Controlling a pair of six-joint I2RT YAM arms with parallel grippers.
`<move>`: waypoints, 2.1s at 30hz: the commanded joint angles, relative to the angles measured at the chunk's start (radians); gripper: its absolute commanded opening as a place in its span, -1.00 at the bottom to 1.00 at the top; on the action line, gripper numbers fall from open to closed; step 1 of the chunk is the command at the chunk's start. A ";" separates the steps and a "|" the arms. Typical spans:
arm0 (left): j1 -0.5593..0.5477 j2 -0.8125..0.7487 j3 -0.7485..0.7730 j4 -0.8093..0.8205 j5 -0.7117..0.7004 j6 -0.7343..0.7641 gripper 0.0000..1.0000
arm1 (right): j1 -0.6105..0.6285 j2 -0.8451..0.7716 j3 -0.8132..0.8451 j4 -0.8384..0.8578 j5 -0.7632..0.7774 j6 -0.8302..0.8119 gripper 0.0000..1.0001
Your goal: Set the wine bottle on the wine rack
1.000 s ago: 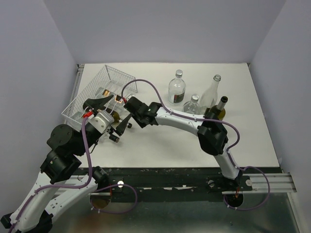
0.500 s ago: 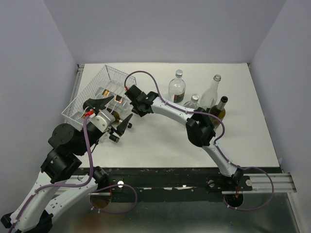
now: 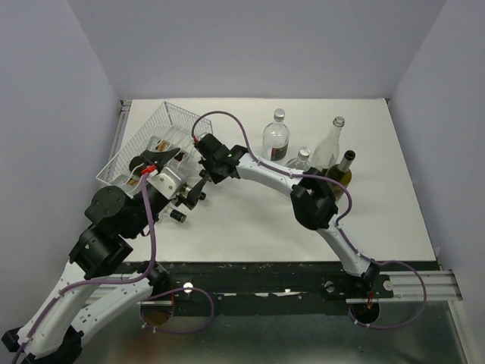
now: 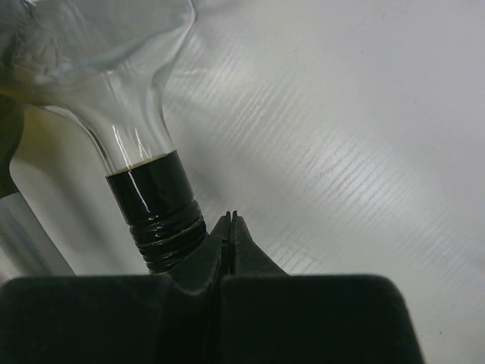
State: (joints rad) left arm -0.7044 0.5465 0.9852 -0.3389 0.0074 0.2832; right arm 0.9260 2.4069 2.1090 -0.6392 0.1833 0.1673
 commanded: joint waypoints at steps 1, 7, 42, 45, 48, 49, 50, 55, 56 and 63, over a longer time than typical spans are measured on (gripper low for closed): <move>-0.003 0.035 0.023 0.003 -0.044 -0.003 0.98 | 0.010 -0.023 0.074 -0.003 0.112 0.046 -0.99; -0.003 0.076 0.024 0.023 -0.101 -0.019 0.98 | -0.024 -0.123 0.000 -0.037 0.236 0.101 -0.98; 0.508 1.065 0.360 0.158 0.241 -0.302 0.53 | -0.153 -1.160 -0.379 -0.367 0.222 0.028 -0.17; 0.514 1.167 0.464 0.089 0.264 -0.289 0.30 | -0.162 -1.184 -0.403 -0.396 0.242 0.038 -0.20; 0.514 1.246 0.546 0.005 0.224 -0.248 0.16 | -0.164 -1.204 -0.434 -0.409 0.255 0.043 -0.21; 0.516 1.260 0.564 -0.030 0.215 -0.239 0.12 | -0.167 -1.209 -0.441 -0.410 0.260 0.043 -0.21; 0.514 1.279 0.579 -0.055 0.198 -0.230 0.09 | -0.168 -1.210 -0.445 -0.413 0.265 0.044 -0.22; 0.514 1.308 0.561 -0.092 0.197 -0.214 0.08 | -0.182 -1.212 -0.457 -0.418 0.272 0.046 -0.21; 0.514 1.314 0.557 -0.094 0.194 -0.211 0.08 | -0.185 -1.209 -0.457 -0.418 0.271 0.044 -0.21; 0.514 1.359 0.563 -0.135 0.118 -0.208 0.00 | -0.194 -1.200 -0.457 -0.418 0.265 0.046 -0.21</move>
State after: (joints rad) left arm -0.1917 1.8801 1.5471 -0.4183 0.1898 0.0631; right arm 0.7433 1.2148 1.6623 -1.0420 0.4271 0.2089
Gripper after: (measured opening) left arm 0.502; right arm 0.395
